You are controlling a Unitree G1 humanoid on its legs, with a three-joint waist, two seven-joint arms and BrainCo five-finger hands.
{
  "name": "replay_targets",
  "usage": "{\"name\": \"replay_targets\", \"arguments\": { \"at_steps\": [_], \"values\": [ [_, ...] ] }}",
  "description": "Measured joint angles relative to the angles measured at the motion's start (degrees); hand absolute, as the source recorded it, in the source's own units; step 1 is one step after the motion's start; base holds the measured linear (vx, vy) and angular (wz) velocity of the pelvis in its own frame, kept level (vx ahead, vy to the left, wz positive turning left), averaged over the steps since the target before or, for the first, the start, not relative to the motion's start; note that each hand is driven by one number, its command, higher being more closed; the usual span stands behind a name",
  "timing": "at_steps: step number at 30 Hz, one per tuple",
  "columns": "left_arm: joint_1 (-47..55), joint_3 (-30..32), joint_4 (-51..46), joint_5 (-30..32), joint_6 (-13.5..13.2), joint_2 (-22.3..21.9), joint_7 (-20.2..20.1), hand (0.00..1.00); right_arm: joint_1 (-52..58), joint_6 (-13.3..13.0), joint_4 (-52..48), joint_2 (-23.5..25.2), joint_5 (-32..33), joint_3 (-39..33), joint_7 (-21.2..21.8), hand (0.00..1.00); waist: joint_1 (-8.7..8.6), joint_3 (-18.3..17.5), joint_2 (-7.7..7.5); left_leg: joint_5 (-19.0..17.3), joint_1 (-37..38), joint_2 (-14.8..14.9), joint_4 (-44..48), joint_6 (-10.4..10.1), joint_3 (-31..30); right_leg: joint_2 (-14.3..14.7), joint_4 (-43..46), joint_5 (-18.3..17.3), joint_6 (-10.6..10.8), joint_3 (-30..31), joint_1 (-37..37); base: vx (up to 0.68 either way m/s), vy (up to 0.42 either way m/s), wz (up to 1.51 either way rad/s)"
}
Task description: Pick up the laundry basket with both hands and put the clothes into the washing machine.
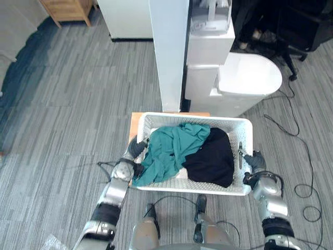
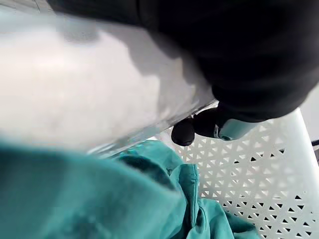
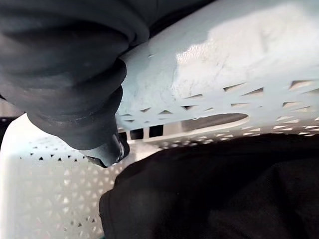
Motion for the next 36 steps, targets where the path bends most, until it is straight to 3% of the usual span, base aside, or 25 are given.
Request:
{"name": "replay_targets", "arguments": {
  "at_steps": [7, 12, 16, 20, 23, 24, 25, 27, 29, 31, 34, 35, 36],
  "values": [
    [14.2, 2.9, -5.7, 0.2, -0.8, -3.5, -0.2, 1.00, 10.3, -1.7, -2.7, 5.8, -2.8, -0.2, 1.9, 1.00, 0.10, -3.7, -0.15, 0.0, 7.6, -1.8, -3.6, 0.3, 0.4, -1.3, -0.9, -0.9, 1.3, 0.9, 6.2, 0.02, 0.041, 0.02],
    [21.1, 2.7, -4.7, 0.0, -0.7, -4.1, -2.4, 1.00, 14.9, -1.2, 0.4, 6.4, -4.4, 0.1, 3.7, 1.00, -0.67, -5.0, -0.40, 0.0, 9.7, -2.3, -4.5, 0.3, 1.3, -1.5, -2.2, -0.4, 1.9, 1.8, 7.9, -0.01, 0.016, -0.08],
    [22.0, 2.1, 0.1, -0.5, -0.5, -3.5, -2.9, 1.00, 15.6, 0.0, 4.8, 6.1, -4.8, 1.2, 3.7, 1.00, -1.54, -5.3, -0.37, -0.1, 10.3, -0.8, -4.0, 0.2, 2.6, -0.5, -2.2, -0.3, 1.6, 3.1, 8.0, -0.04, -0.056, -0.16],
    [22.0, 2.1, 0.1, -0.6, -0.5, -3.9, -2.9, 1.00, 15.4, 0.0, 4.8, 5.5, -4.8, 1.3, 3.7, 1.00, -1.56, -4.9, 0.36, -3.2, 8.5, 2.5, 3.4, -0.5, 3.5, 2.2, -0.2, -1.1, 0.3, 4.3, 8.0, -0.05, -0.060, -0.24],
    [21.8, 2.0, -0.5, -0.7, -0.5, -5.0, -2.4, 1.00, 13.5, 0.0, 4.8, 3.6, -4.7, 1.6, 3.1, 1.00, -1.56, -4.5, 0.69, -3.8, 6.7, 3.9, 10.8, -0.3, -0.7, 3.2, 8.2, -5.5, -1.2, 5.4, 5.5, -0.11, -0.080, -0.23],
    [21.6, 2.0, -0.9, -0.7, -0.5, -5.7, -2.1, 1.00, 12.6, -0.1, 4.8, 2.9, -4.4, 2.0, 2.8, 1.00, -1.86, -4.6, 0.50, -3.3, 6.3, 3.6, 10.7, -1.2, -2.5, 3.1, 11.2, -6.8, -1.8, 6.1, 3.6, -0.15, -0.047, -0.24],
    [21.5, 2.2, -1.7, -0.7, -0.5, -5.8, -1.6, 1.00, 12.3, -0.3, 4.6, 3.0, -4.0, 2.0, 2.5, 1.00, -2.16, -4.5, -0.06, -6.0, 6.0, 3.4, 16.3, -2.1, -3.7, 2.5, 12.9, -7.2, -2.0, 6.6, 1.9, -0.19, -0.011, -0.39],
    [21.9, 2.0, -2.6, -0.7, -0.5, -6.5, -1.4, 1.00, 11.7, -0.3, 4.4, 2.3, -3.5, 2.0, 2.5, 1.00, -1.83, -4.4, 0.96, -9.4, 5.6, 3.9, 30.9, -3.5, -5.8, 4.0, 13.7, -6.5, -2.6, 8.1, 1.9, -0.16, 0.071, -0.53],
    [22.1, 1.6, -3.9, -0.7, -0.5, -6.7, -1.4, 1.00, 13.9, -1.1, 3.2, 2.7, -2.0, 2.3, 2.4, 1.00, -3.27, -5.0, 2.10, -11.8, 9.0, 2.7, 34.5, -4.7, -8.4, 5.7, 14.4, -5.9, -2.0, 9.2, -0.1, -0.21, 0.179, -0.34],
    [22.0, 1.5, -4.9, -0.7, -0.5, -6.0, -1.5, 1.00, 14.5, -1.3, 2.3, 3.7, -1.5, 2.2, 2.2, 1.00, -4.18, -5.3, 2.17, -15.1, 9.5, 1.5, 31.2, -3.5, -10.4, 5.6, 15.3, -5.5, -2.1, 9.5, -1.8, -0.18, 0.151, -0.16],
    [22.2, -0.4, -7.6, -0.7, -0.2, -4.4, -2.2, 1.00, 21.0, -1.3, -4.6, 7.0, -0.7, 0.2, 1.9, 1.00, -5.15, -5.1, -0.30, -23.4, 10.5, -2.0, 21.3, 2.9, -8.9, 3.9, 15.3, -0.6, -1.7, 11.4, -7.6, -0.30, 0.196, -0.25],
    [22.1, -1.2, -8.2, -0.7, -0.2, -4.2, -2.4, 1.00, 21.9, -1.3, -5.3, 7.6, -0.3, 0.0, 1.9, 1.00, -4.85, -4.5, -1.37, -23.5, 10.0, -2.9, 22.1, 3.0, -8.0, 3.3, 15.1, 0.5, -1.6, 12.5, -8.1, -0.36, 0.189, -0.48],
    [22.1, -1.6, -8.9, -0.7, -0.2, -4.1, -2.6, 1.00, 23.6, -1.3, -8.2, 7.7, -0.3, -0.3, 1.8, 1.00, -4.70, -4.2, -1.93, -23.7, 8.5, -4.1, 24.5, 3.3, -6.4, 3.0, 13.0, 3.0, -4.0, 14.0, -8.2, -0.31, 0.141, -0.53]
  ]
}}
